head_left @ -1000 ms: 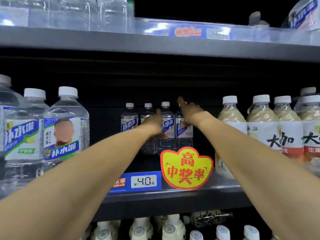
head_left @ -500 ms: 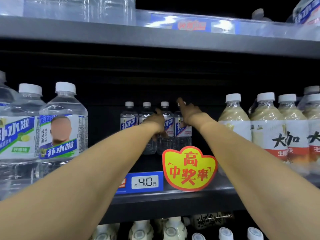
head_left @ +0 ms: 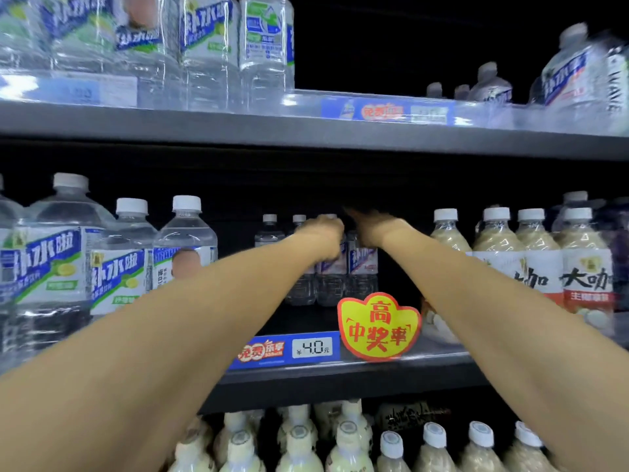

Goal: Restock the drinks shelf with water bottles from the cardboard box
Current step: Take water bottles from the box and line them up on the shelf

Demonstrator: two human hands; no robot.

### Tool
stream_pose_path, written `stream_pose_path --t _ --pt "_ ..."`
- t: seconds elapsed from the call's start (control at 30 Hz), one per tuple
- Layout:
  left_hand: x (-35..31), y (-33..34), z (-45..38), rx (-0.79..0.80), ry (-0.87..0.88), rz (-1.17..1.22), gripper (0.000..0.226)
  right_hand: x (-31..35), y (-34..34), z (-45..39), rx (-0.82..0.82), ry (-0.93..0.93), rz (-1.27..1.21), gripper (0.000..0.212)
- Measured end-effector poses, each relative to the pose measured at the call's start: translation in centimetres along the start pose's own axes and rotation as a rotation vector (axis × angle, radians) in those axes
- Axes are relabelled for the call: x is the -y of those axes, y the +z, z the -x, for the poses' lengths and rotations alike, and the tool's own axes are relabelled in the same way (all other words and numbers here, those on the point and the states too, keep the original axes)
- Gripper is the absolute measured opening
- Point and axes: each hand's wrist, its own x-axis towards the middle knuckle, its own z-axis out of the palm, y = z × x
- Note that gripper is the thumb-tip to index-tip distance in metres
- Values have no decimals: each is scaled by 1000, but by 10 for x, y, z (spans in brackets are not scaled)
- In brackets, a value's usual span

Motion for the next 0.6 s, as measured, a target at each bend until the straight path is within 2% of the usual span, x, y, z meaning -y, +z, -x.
stream_pose_path --t 0.1,0.17,0.3,0.43,0.6 --pt "7 -15 23 -66 63 -80 42 6 -20 28 -89 -17 7 51" --pt "12 -27 44 -119 103 -128 39 8 -32 59 -139 -37 3 41" --pt "22 -40 100 -267 204 -159 34 12 -42 134 -338 -160 -77 29" --pt "28 -35 164 -444 284 -49 37 19 -39 219 -527 -244 -150 19" --pt "20 -5 227 -552 413 86 36 40 8 292 -515 -297 -25 23"
